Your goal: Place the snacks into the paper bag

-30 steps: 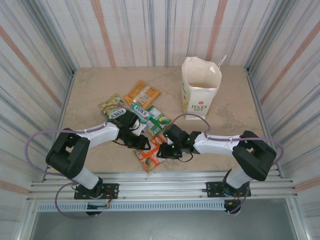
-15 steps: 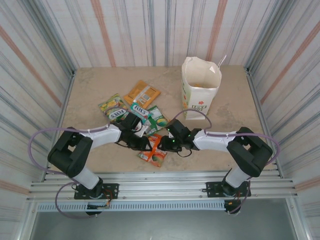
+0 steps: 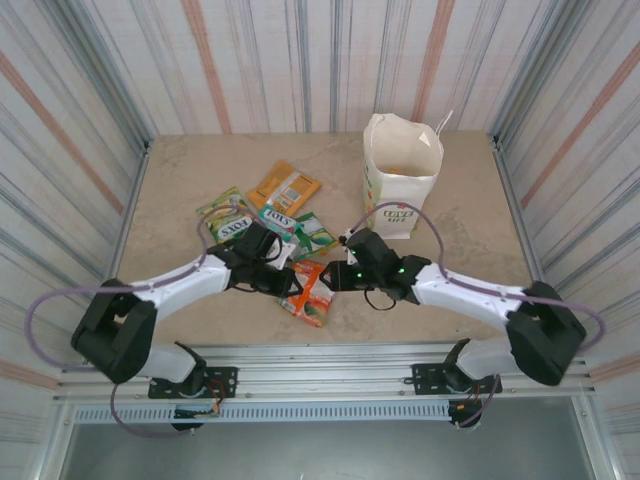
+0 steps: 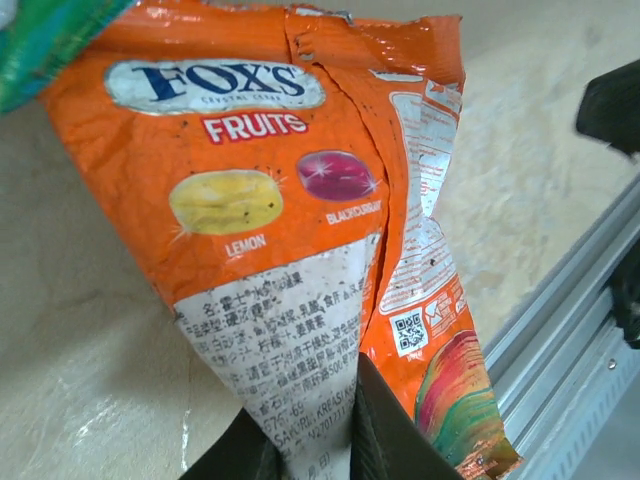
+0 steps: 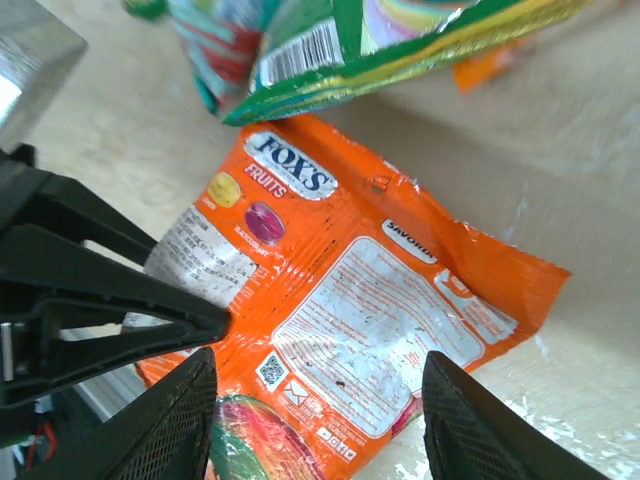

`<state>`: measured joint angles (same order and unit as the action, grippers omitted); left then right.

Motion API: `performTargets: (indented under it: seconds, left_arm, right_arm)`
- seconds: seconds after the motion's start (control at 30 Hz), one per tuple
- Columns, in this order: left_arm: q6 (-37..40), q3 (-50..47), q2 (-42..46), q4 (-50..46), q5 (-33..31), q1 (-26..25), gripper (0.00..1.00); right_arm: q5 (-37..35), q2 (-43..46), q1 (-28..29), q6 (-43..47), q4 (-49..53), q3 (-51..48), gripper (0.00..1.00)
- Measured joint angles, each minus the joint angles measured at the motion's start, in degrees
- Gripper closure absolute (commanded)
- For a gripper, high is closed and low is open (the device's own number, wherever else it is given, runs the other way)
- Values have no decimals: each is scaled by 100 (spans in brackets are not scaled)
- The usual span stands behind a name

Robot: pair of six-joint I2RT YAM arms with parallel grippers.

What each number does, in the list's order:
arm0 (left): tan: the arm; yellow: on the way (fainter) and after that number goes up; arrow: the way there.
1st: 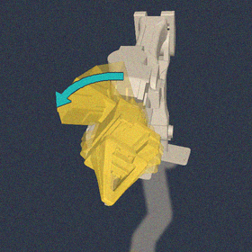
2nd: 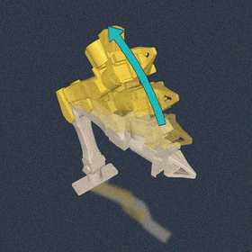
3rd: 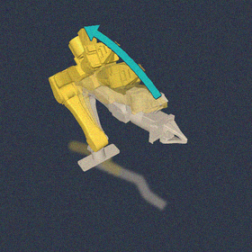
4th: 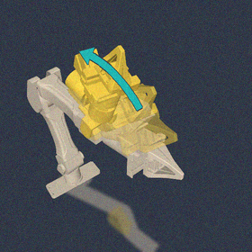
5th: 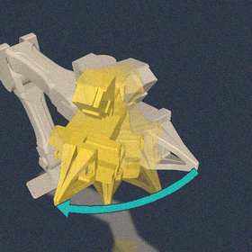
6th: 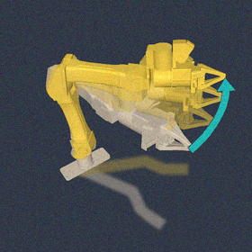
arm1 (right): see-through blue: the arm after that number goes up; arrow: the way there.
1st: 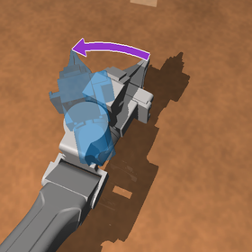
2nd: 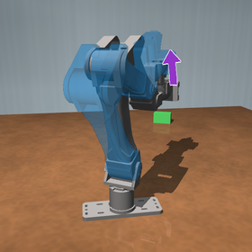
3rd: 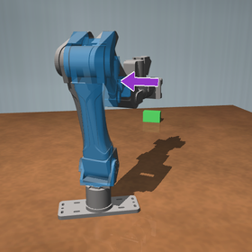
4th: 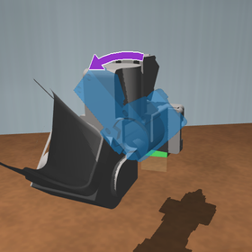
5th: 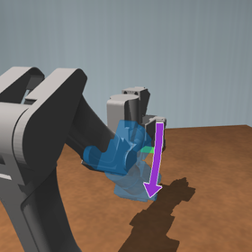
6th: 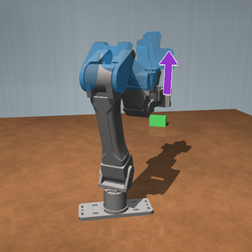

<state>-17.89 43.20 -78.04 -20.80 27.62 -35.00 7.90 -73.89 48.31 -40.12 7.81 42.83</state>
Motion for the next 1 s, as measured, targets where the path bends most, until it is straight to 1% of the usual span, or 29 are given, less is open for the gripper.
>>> performTargets:
  seconds: [0.2, 0.37, 0.47, 0.57, 0.77, 0.83, 0.87, 1.0]
  left_arm:
    - [2, 46, 846, 13, -149, 0, 91]
    - [-2, 280, 1123, 256, -284, 0, 90]
    - [-48, 444, 1150, 535, -286, 0, 89]
    - [-155, 577, 1152, 874, -273, 2, 89]
    - [-450, 654, 1152, 1600, -118, 2, 88]
    - [-514, 654, 1152, 1744, -76, 2, 87]
    - [-540, 654, 1152, 1823, -52, 2, 87]
    - [-601, 662, 1128, 2013, -13, 2, 84]
  right_arm:
    - [-101, 1233, -380, 494, 125, -22, 40]
    - [125, 1847, -881, 739, 79, -66, 38]
    - [422, 1884, -1141, 780, -13, -74, 37]
    - [708, 1727, -1276, 778, -116, -72, 36]
    - [1261, 1117, -1311, 754, -420, 50, 36]
    - [1473, 1008, -1322, 715, -623, 85, 38]
    - [1596, 960, -1327, 691, -732, 107, 42]
    - [1937, 800, -1357, 573, -1051, 214, 69]
